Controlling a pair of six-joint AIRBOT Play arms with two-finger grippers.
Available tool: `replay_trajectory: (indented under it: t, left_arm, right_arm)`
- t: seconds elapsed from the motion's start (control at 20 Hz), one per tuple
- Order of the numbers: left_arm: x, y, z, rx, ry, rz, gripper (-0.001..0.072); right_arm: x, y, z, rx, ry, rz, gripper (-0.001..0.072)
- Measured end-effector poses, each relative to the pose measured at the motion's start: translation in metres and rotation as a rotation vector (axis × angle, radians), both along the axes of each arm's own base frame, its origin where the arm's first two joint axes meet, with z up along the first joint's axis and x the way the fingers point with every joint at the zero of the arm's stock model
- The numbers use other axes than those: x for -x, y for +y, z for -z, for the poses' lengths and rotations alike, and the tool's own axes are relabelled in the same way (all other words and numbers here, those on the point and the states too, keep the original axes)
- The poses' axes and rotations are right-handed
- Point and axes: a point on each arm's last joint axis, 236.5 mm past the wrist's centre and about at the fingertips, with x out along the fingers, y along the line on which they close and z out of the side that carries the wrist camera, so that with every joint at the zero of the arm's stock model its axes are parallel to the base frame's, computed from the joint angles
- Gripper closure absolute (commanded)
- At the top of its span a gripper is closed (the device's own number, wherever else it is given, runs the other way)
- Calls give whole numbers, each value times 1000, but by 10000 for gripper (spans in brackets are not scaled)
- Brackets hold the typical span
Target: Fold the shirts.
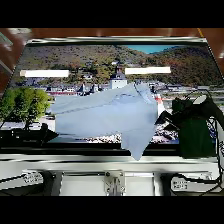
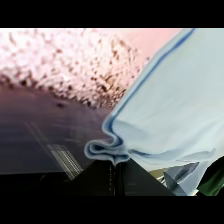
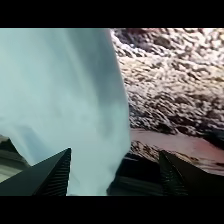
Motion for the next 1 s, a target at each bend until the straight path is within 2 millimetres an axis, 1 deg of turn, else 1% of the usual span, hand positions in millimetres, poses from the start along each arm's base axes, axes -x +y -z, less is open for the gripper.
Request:
replay_trajectory:
  t: [0.15, 0.2, 0.35, 0.4, 0.45, 0.5, 0.6, 0.7, 0.75, 0.8, 0.85, 0.9, 0.95, 1.0]
  left_arm:
    - [0, 1, -5, -15, -26, 28, 674]
    - [0, 1, -6, -19, -34, 35, 674]
    - [-1, -2, -15, -12, -59, 53, 674]
    - [-2, -2, -18, -13, -70, 56, 674]
    - [-3, -3, -21, -15, -80, 60, 674]
    - [-3, -3, -23, -20, -89, 63, 674]
    - [-6, -2, -29, -32, -111, 69, 675]
    - [-13, 3, -43, -72, -176, 99, 675]
    - [-20, 5, -56, -99, -223, 123, 675]
    - [-30, 8, -75, -139, -286, 146, 675]
    - [-43, 14, -100, -187, -361, 159, 675]
    - [-59, 21, -136, -256, -462, 169, 675]
    - [-75, 26, -179, -327, -576, 173, 674]
    - [-89, 29, -235, -410, -718, 168, 673]
  right_arm:
    - [-3, 15, 9, 0, -23, 2, 49]
    - [-3, 19, 12, 2, -26, -2, 72]
    - [1, 30, 22, 11, -11, -12, 287]
    - [2, 34, 25, 14, -3, -16, 418]
    - [3, 37, 28, 17, 0, -25, 577]
    - [3, 41, 29, 20, 0, -30, 650]
    - [1, 47, 30, 24, -10, -41, 650]
    - [-6, 49, 21, 30, -55, -60, 650]
    - [-13, 50, 10, 32, -98, -74, 650]
    - [-24, 49, -6, 38, -159, -87, 650]
    - [-39, 47, -30, 49, -244, -97, 650]
    - [-57, 45, -59, 63, -346, -106, 650]
    - [-78, 43, -101, 86, -483, -107, 650]
    - [-97, 39, -146, 114, -630, -104, 650]
